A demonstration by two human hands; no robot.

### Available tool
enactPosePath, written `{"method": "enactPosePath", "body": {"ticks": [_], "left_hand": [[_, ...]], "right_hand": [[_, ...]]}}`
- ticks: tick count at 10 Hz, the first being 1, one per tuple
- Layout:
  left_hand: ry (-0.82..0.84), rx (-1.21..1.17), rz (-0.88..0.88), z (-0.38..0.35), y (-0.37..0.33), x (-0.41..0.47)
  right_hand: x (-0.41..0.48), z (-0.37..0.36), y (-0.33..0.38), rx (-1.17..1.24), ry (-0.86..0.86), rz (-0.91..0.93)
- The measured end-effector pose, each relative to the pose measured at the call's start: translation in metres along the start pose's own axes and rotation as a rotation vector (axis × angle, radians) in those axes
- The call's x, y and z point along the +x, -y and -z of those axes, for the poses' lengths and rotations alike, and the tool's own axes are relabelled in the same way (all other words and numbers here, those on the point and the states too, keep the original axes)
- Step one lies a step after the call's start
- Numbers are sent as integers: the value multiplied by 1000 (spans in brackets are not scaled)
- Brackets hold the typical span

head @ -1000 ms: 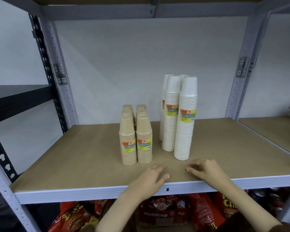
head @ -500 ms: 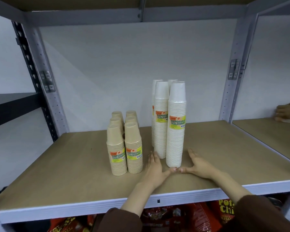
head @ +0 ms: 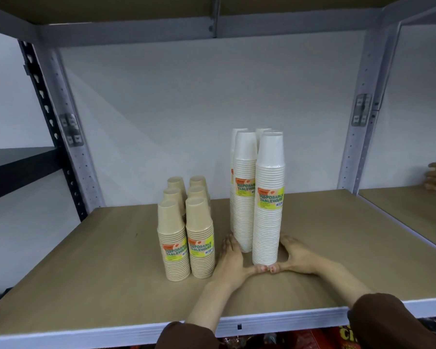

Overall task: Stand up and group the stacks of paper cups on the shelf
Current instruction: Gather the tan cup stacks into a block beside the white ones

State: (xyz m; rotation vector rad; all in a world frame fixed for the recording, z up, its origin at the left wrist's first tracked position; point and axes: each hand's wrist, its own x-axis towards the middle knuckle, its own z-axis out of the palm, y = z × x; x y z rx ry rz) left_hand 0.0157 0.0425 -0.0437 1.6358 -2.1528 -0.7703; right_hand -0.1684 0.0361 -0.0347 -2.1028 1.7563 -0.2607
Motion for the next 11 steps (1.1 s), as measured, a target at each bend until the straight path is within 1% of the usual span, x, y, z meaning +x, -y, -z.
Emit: {"method": "enactPosePath", "body": {"ticks": [3, 6, 9, 11], "left_hand": [[-42, 25, -12, -3, 1, 2], [-57, 43, -25, -4, 3, 2], [-76, 84, -39, -5, 4, 1], [-59, 168, -28, -12, 4, -13]], "right_hand": [[4, -2, 0, -17, 30, 23], [8, -6, -6, -35, 10, 29], [3, -6, -4, -41, 13, 5], [-7, -17, -14, 19, -20, -39]]}}
